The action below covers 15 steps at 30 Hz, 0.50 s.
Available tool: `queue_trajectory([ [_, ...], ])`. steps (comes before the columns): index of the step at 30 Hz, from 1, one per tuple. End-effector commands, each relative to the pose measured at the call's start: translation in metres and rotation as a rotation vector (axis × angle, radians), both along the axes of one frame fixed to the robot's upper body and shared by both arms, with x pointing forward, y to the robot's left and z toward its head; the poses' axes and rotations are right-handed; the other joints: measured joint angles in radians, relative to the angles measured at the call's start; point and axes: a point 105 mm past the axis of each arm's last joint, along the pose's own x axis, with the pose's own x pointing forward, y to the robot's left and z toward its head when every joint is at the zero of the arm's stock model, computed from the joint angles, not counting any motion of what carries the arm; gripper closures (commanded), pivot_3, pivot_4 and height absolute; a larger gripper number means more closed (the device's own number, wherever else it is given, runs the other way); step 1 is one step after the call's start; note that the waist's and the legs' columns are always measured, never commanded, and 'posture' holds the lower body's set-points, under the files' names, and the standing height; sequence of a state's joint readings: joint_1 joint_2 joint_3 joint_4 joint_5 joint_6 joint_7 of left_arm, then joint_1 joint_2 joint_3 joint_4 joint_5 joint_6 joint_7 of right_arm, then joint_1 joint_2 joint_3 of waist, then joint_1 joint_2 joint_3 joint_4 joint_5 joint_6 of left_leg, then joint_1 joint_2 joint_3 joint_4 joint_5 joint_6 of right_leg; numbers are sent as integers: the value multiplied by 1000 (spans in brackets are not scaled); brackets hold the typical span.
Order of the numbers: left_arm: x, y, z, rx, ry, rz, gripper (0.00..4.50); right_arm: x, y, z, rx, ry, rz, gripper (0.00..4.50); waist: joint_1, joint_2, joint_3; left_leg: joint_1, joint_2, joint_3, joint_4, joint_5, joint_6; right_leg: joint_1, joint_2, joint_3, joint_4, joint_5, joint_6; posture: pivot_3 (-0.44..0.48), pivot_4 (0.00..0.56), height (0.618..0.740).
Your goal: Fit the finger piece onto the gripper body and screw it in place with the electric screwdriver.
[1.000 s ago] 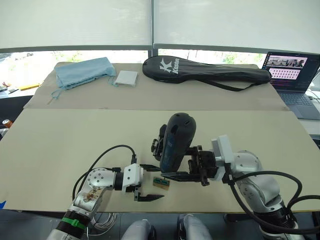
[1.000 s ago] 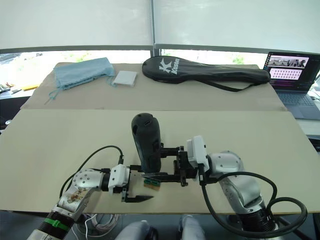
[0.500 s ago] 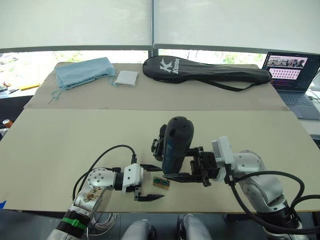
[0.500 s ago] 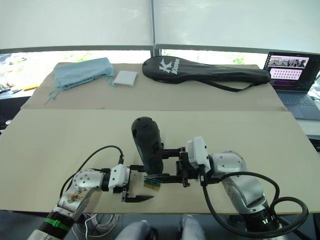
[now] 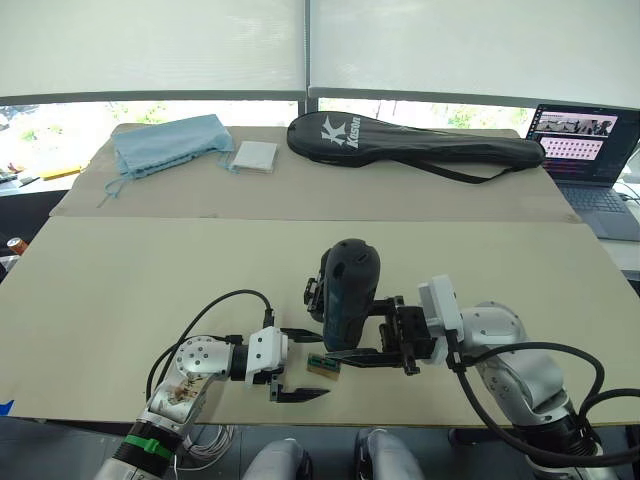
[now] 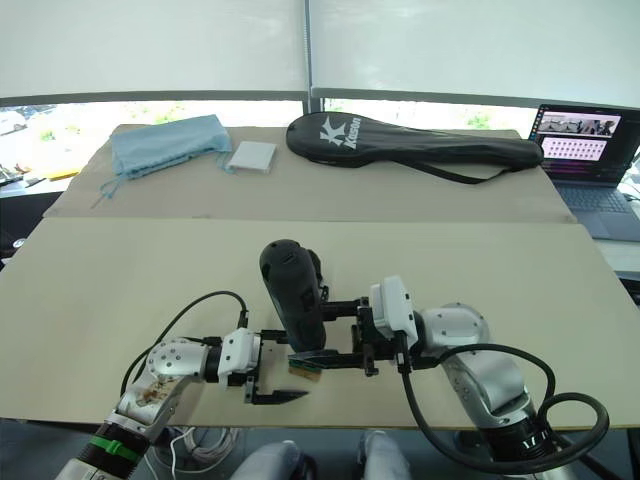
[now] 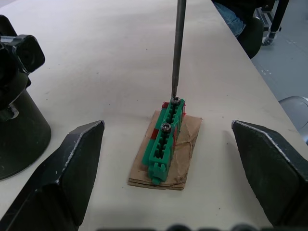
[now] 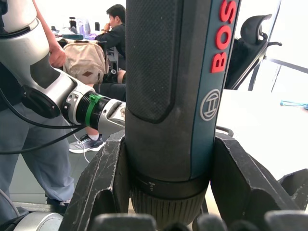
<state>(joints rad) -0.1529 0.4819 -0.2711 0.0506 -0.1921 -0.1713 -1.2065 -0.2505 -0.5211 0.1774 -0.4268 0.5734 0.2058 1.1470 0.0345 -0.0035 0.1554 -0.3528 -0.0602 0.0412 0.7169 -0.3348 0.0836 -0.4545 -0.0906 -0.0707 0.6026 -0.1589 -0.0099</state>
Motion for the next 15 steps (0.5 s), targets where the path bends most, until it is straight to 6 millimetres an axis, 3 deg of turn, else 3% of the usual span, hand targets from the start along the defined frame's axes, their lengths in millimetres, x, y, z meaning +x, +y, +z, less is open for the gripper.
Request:
queue_trajectory([
  [1,-9,-5,-18,33,69,-15,0,-5,-1,8,25,-35,14,2593,1,0,0,0,0,0,0,0,0,0,0,0,0,0,0,0,150,740],
  [15,-8,-6,-18,32,68,-15,0,-5,-2,8,17,-39,12,2593,3,0,0,0,0,0,0,0,0,0,0,0,0,0,0,0,150,740],
])
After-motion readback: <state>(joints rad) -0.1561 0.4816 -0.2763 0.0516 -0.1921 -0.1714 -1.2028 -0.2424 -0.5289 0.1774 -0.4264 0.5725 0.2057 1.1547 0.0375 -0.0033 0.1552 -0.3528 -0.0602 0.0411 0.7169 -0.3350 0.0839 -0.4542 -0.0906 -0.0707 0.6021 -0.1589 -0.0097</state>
